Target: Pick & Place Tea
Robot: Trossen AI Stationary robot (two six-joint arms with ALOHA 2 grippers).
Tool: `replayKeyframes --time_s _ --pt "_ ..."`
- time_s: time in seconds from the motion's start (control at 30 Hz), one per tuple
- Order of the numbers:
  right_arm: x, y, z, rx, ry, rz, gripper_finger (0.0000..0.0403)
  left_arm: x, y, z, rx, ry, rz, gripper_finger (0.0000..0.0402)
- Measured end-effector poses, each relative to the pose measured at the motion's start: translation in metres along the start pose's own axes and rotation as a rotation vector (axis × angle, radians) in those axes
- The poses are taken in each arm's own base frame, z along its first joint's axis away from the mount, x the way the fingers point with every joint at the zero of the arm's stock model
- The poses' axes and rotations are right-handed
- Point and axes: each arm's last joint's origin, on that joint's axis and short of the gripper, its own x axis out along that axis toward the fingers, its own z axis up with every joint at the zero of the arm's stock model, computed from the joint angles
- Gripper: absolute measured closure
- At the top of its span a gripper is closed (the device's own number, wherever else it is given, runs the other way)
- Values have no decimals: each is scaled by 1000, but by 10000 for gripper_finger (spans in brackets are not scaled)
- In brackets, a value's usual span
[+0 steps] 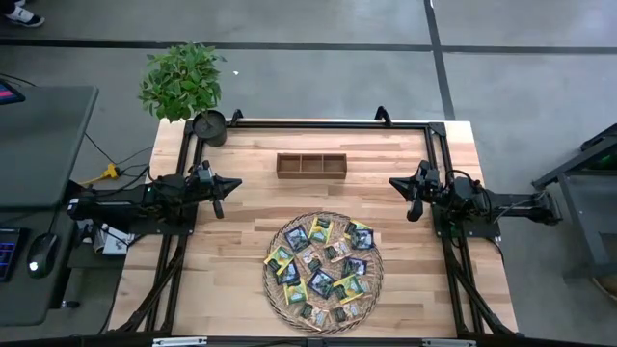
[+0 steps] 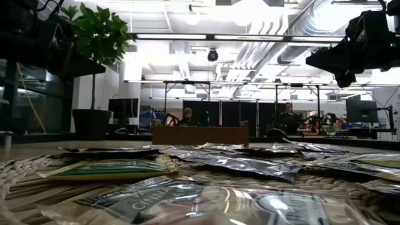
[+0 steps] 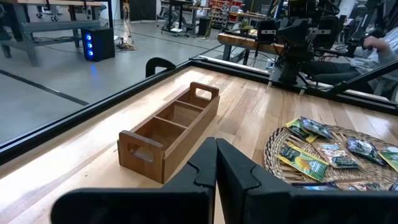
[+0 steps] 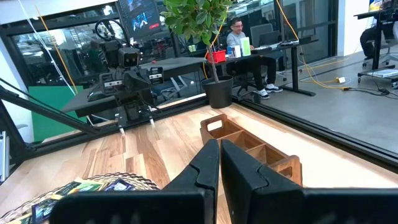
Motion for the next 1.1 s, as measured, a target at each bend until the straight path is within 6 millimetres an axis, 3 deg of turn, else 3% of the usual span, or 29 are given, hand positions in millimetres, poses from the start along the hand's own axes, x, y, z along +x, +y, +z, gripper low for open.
replayKeyframes --time_s 0.53,1.1 --pt "0 0 0 17 -2 0 391 0 0 0 0 0 0 402" --pt "0 1 3 552 -20 35 391 0 0 0 0 -1 1 402"
